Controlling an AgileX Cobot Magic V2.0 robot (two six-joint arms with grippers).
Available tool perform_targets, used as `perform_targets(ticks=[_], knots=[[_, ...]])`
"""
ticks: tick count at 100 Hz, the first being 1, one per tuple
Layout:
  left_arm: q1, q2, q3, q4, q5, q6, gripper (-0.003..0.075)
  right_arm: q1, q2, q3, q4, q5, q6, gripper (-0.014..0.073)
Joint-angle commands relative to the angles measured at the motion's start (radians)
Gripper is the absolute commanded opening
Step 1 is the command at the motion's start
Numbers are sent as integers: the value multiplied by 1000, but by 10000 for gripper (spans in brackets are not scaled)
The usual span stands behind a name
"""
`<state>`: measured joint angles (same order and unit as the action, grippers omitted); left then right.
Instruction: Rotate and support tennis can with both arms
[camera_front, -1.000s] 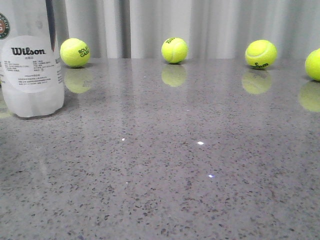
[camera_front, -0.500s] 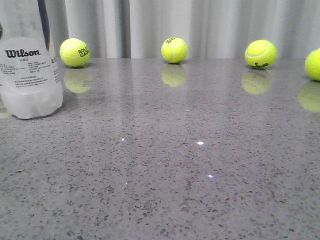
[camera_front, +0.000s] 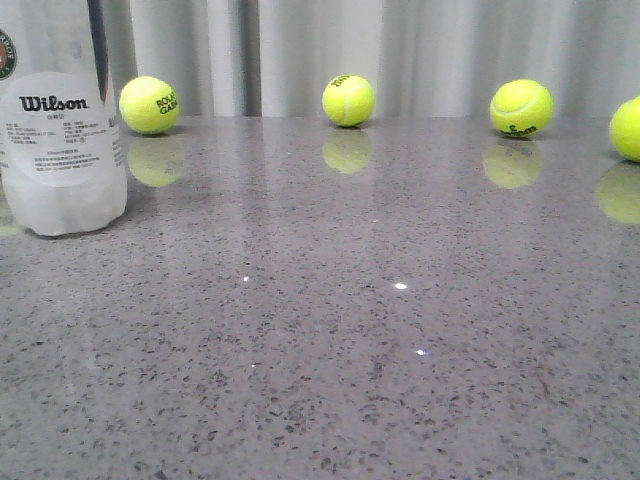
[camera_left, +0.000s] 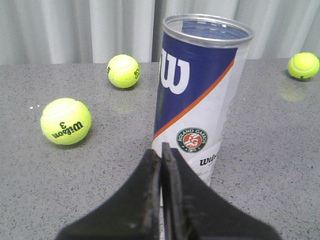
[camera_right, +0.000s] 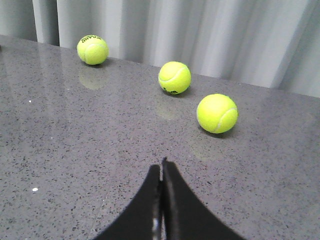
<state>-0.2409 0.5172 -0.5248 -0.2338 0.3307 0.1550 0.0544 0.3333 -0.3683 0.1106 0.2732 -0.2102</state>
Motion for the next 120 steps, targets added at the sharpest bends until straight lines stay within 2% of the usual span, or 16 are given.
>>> perform_targets(ticks=[1,62,74,98,120], knots=[[2,1,-26,-16,-79,-9,-21,-7,4,-23,1,-83,-2,-67],[2,1,-26,-16,-83,-9,-21,-7,4,-23,1,-83,-2,-67],[2,1,-21,51,-107,-9,-21,-7,4,-23,1,-83,-2,-67],[15,-87,134,148,-331,-9,-21,-7,4,-23,1,-83,-2,-67],[104,-240,320,153,-369,-9,-21,-7,4,-23,1,-83,-2,-67]])
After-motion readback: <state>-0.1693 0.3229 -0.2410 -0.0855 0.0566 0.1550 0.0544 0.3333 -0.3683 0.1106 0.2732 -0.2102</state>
